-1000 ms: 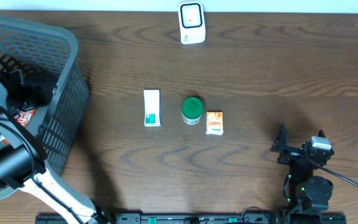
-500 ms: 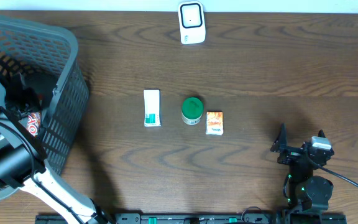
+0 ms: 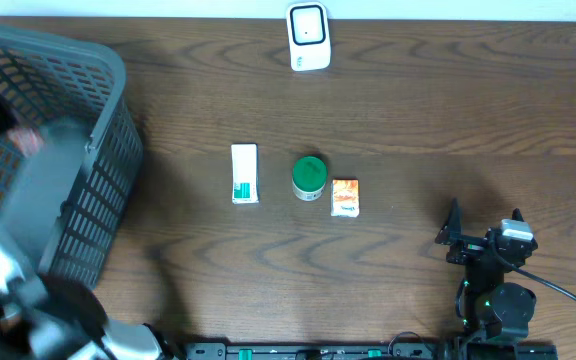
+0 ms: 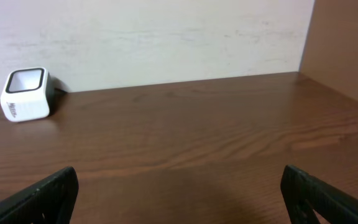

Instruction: Scan the item barcode

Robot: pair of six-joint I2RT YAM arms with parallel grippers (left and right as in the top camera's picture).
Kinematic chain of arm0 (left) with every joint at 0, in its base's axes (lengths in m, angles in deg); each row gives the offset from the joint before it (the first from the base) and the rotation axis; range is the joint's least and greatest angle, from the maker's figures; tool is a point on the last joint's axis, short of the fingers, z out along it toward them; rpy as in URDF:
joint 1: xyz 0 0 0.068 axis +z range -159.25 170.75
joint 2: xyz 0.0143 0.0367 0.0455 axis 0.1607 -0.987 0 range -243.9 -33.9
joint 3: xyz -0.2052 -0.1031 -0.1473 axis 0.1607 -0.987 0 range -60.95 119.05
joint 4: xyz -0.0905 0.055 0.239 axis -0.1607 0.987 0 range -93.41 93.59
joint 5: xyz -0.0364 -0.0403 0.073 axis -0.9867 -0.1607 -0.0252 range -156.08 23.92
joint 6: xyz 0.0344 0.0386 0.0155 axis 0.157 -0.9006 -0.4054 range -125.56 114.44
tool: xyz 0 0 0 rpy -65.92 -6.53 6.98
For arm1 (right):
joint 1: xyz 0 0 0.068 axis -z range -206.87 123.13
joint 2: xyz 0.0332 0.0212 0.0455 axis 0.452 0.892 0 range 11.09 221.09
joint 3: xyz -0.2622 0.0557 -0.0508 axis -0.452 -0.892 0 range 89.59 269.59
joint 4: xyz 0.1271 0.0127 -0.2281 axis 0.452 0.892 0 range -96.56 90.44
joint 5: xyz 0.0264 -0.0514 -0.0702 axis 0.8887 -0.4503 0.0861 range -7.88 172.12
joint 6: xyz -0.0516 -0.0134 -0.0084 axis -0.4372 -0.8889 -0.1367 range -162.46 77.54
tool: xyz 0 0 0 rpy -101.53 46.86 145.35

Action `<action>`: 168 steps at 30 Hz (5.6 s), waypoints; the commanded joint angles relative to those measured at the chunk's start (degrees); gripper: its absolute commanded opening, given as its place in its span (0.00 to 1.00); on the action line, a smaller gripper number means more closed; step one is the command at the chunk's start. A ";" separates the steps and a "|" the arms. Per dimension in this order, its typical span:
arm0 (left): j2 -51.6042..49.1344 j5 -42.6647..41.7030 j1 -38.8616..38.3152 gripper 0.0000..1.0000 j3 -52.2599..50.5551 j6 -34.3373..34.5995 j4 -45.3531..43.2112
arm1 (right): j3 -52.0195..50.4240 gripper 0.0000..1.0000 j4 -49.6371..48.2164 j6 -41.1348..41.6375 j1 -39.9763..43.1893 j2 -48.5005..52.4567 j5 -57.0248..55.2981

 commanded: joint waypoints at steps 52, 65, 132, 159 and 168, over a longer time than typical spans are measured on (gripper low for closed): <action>-31.19 11.56 -11.54 0.93 -0.68 26.40 5.46 | -0.07 0.99 0.17 -0.66 -0.66 -0.26 0.07; -33.44 11.78 -11.76 0.19 -0.52 25.16 10.16 | -0.07 0.99 0.17 -0.66 -0.66 -0.20 0.07; -20.59 -48.24 -71.45 0.08 -10.69 6.03 -7.72 | -0.07 0.99 0.17 -0.66 -0.66 -0.13 0.09; 18.75 27.32 -69.02 0.87 -8.83 -8.41 -25.40 | -0.07 0.99 -0.02 -0.66 -0.66 -0.13 0.07; 28.22 33.14 -52.68 0.87 -8.90 -19.47 -24.35 | -0.07 0.99 0.57 -1.05 -0.66 1.53 9.14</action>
